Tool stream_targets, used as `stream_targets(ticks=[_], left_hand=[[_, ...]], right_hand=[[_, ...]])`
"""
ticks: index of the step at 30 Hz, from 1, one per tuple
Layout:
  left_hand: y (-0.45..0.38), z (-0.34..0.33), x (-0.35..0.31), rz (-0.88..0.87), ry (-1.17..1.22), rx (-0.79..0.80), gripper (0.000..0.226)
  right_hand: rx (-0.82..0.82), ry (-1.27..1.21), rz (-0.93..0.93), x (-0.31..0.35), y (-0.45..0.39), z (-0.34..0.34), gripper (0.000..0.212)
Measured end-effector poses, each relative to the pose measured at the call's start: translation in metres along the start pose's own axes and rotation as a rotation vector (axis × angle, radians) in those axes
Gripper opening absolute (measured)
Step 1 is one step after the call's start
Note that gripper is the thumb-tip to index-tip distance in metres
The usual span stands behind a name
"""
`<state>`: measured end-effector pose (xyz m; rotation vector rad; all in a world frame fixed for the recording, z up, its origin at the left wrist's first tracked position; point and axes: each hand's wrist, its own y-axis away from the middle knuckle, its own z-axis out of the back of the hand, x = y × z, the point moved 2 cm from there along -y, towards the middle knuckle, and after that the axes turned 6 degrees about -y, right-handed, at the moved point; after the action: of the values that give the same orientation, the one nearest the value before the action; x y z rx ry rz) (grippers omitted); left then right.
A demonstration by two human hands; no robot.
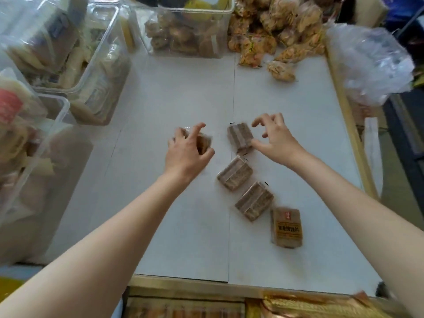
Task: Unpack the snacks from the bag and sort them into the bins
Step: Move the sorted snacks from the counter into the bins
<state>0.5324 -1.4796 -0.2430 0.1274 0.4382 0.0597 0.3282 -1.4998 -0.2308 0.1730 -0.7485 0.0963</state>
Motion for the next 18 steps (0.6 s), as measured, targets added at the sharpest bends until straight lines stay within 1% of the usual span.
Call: stream_targets(ticks=[2, 4, 6, 7, 8, 10, 12, 14, 16, 18], left_hand=[[0.006, -0.013, -0.026, -0.073, -0.155, 0.112, 0.053], [0.016, -0.028, -0.046, -0.096, -0.249, 0.195, 0.050], [0.025, -0.044, -0.056, -0.060, -0.294, 0.271, 0.058], [0.027, -0.049, -0.058, -0.030, -0.310, 0.302, 0.066], [0.028, -0.052, -0.060, -0.001, -0.325, 0.321, 0.073], [0.026, -0.053, -0.061, 0.038, -0.333, 0.324, 0.078], [0.027, -0.051, -0.059, 0.052, -0.336, 0.333, 0.074], [0.030, -0.045, -0.050, 0.078, -0.335, 0.355, 0.070], [0.034, -0.038, -0.034, 0.117, -0.321, 0.354, 0.067], [0.039, -0.032, -0.021, 0.126, -0.315, 0.343, 0.068]], right_hand=[[0.195, 0.078, -0.191, -0.011, 0.021, 0.008, 0.043], [0.408, 0.242, -0.336, -0.018, 0.054, 0.016, 0.063], [0.586, 0.408, -0.432, -0.023, 0.090, 0.016, 0.082], [0.628, 0.428, -0.466, -0.023, 0.106, 0.010, 0.086], [0.626, 0.401, -0.488, -0.023, 0.117, 0.002, 0.086], [0.518, 0.320, -0.488, -0.023, 0.129, -0.019, 0.079], [0.402, 0.290, -0.478, -0.024, 0.131, -0.030, 0.067], [0.295, 0.302, -0.457, -0.023, 0.128, -0.020, 0.060], [0.149, 0.254, -0.415, -0.017, 0.120, 0.000, 0.062], [0.054, 0.073, -0.357, -0.003, 0.112, 0.014, 0.070]])
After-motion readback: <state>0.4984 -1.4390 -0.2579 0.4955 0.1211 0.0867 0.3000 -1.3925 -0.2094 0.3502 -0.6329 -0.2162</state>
